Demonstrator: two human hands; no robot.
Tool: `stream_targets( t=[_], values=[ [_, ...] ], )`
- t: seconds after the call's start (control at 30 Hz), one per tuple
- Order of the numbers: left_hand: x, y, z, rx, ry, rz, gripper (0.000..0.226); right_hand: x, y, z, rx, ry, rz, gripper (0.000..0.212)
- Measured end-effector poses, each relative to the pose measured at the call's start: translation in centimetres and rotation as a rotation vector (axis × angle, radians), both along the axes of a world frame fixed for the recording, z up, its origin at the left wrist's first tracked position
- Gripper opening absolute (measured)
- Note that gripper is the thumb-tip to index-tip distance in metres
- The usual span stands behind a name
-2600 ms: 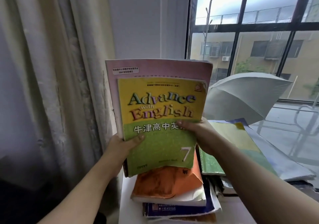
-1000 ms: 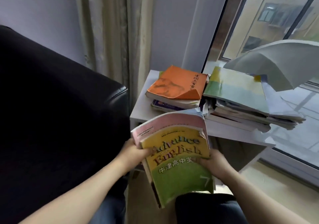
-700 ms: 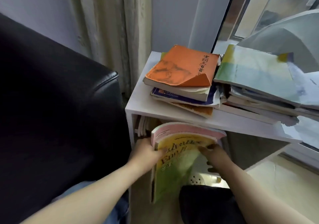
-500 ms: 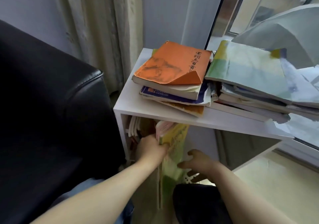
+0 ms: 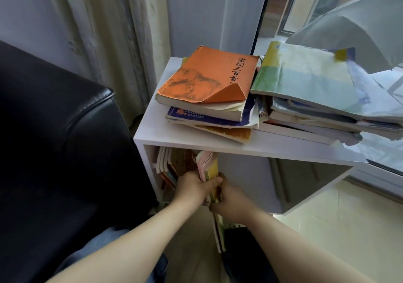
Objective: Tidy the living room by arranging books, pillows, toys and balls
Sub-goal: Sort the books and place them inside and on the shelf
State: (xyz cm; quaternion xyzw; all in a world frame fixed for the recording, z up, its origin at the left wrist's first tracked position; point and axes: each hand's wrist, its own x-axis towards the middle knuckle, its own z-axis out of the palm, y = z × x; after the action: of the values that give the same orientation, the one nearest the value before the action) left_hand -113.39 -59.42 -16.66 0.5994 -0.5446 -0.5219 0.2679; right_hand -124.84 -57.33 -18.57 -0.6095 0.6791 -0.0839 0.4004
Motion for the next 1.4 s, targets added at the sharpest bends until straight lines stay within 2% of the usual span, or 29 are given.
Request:
stream_targets(
  t=[0.13, 0.23, 0.33, 0.5, 0.67, 0.77, 0.87, 0.97, 1.03, 1.13, 1.2, 1.3, 1.4],
  values=[
    [0.7, -0.2, -0.1, -0.004, -0.019, -0.116, 0.019, -0.3, -0.2, 0.3, -0.050, -0.110, -0.092, 0.038],
    [0.9, -0.1, -0.3, 0.031, 0.016, -0.140, 0.021, -0.8, -0.3, 0.3, -0.024, -0.119, -0.112, 0.030],
    [0.7, -0.1, -0.1, 0.104, 0.119, -0.114, 0.021, -1.8, -0.6, 0.3, -0.083, -0.081, -0.233, 0.022],
    [-1.3, -0.5, 0.3, 0.161, 0.229, -0.105, 0.013, -3.6, -0.8, 0.6, -0.211, -0.057, -0.464, 0.014],
    [-5.6, -1.7, -0.1, 0.135, 0.301, -0.118, 0.022, -6.7, 0.5, 1.2, -0.268, 0.001, -0.687, 0.025],
    [-7.4, -2.6, -0.9, 0.193, 0.420, 0.059, 0.029, -8.2, 1.4, 1.3, -0.294, 0.003, -0.779, 0.026],
    [-8.7, -3.6, -2.7, 0.279, 0.375, 0.239, 0.030, -9.4, 1.8, 0.9, -0.265, -0.014, -0.821, 0.021],
    [-9.4, -3.6, -3.8, 0.434, 0.330, 0.118, 0.022, -10.3, 1.4, 0.1, -0.221, -0.021, -0.850, 0.027],
    [-9.4, -3.2, -3.8, 0.532, 0.360, 0.050, 0.027, -10.1, 0.8, -0.3, -0.194, -0.069, -0.866, 0.028],
    [-8.9, -2.9, -3.5, 0.583, 0.361, -0.108, 0.025, -8.7, -0.3, -0.2, -0.207, -0.164, -0.856, 0.027],
    [-8.2, -2.7, -2.9, 0.550, 0.300, -0.267, 0.024, -7.6, -0.9, 0.0, -0.233, -0.234, -0.849, 0.026],
    [-6.3, -2.8, -2.2, 0.429, 0.208, -0.451, 0.050, -6.0, -1.7, 0.0, -0.280, -0.362, -0.865, 0.017],
    [-4.4, -2.9, -1.8, 0.248, -0.013, -0.586, 0.088, -4.2, -2.5, -0.1, -0.254, -0.492, -0.838, 0.020]
  ],
)
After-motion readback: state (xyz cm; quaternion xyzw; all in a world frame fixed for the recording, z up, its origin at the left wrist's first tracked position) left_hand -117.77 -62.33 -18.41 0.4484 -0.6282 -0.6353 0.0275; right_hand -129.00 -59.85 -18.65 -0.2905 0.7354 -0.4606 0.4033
